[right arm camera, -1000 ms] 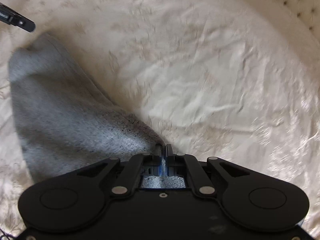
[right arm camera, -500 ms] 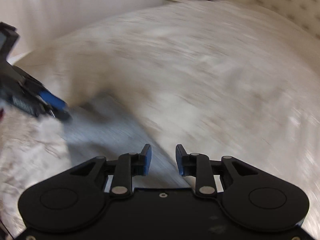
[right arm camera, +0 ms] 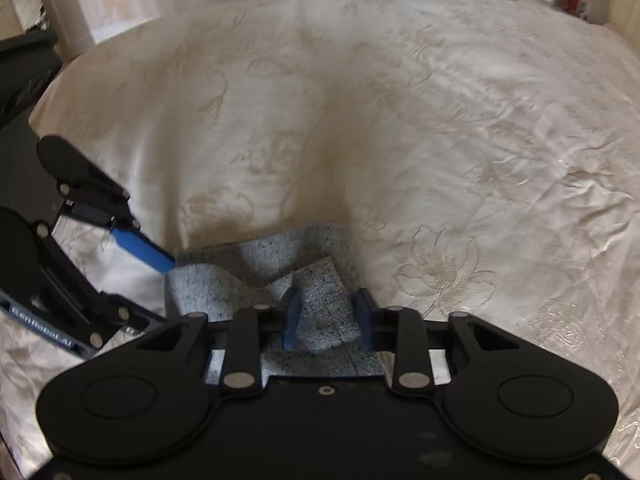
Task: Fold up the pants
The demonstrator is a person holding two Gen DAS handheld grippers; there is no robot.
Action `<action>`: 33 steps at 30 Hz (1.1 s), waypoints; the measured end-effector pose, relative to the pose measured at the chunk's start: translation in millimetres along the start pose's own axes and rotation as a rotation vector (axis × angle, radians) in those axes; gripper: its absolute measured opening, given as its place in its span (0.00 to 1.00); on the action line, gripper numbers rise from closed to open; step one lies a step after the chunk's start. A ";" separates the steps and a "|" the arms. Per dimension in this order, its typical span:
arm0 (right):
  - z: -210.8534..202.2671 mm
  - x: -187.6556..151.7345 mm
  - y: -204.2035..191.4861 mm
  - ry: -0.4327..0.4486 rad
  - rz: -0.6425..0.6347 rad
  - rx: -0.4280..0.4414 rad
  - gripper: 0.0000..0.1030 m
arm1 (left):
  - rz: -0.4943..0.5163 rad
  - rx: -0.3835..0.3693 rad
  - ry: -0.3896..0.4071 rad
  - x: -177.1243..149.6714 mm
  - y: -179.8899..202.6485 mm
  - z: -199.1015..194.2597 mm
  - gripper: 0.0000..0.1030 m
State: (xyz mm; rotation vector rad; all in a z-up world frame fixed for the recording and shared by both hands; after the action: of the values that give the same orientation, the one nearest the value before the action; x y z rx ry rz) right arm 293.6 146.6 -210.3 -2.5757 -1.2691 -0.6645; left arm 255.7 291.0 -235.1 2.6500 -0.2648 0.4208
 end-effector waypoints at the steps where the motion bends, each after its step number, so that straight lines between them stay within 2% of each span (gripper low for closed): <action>1: -6.2 0.4 -0.6 0.008 -0.006 0.006 0.06 | 0.001 -0.001 0.003 -0.7 0.1 -1.7 0.48; 3: -20.2 6.6 -2.4 0.053 -0.008 0.023 0.05 | 0.006 0.004 0.009 -3.3 0.4 -7.1 0.48; 8: -34.9 24.0 4.3 0.163 0.039 -0.050 0.05 | 0.019 0.011 0.031 -7.6 5.0 -21.2 0.48; 14: 19.7 13.1 14.6 0.090 0.110 -0.104 0.05 | 0.073 0.005 0.087 4.8 26.1 -30.6 0.49; 17: 25.8 10.7 19.7 0.090 0.190 -0.131 0.06 | 0.073 -0.042 0.111 12.7 39.6 -22.3 0.53; 18: 22.6 10.4 20.1 0.100 0.209 -0.157 0.11 | 0.086 -0.054 0.118 14.8 44.6 -16.5 0.54; 20: 7.1 8.1 23.0 0.130 0.275 -0.202 0.14 | 0.115 -0.027 0.104 15.6 46.2 -0.7 0.54; 22: -14.9 2.9 25.5 0.164 0.348 -0.239 0.14 | 0.124 0.051 0.060 15.5 40.4 16.7 0.54; 25: -56.8 -23.8 29.1 0.205 0.471 -0.275 0.14 | 0.107 0.068 0.060 17.9 28.2 29.1 0.54; 27: -85.2 -56.0 29.4 0.193 0.529 -0.308 0.14 | 0.125 0.102 0.059 21.5 30.2 28.9 0.54; 31: -136.5 -146.3 24.5 0.102 0.625 -0.401 0.18 | 0.120 0.189 0.045 27.7 42.9 25.4 0.54; 33: -158.1 -191.4 24.3 0.052 0.666 -0.443 0.18 | 0.107 0.174 0.076 26.9 55.7 15.2 0.54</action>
State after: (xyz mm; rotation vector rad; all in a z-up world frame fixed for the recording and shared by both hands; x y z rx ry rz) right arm 162.4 -59.7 -161.1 -3.0291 -0.1954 -0.9183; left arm 270.7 231.7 -217.2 2.7897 -0.3628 0.6035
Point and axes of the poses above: each gripper's, at about its wrist camera, not at the fingertips, and z roughly the way its jaws point, y to its right, x to its top, the point moved 6 cm from there along z, roughly the way its jaws point, and after that the axes turned 8 degrees about -x, right-handed, at the moved point
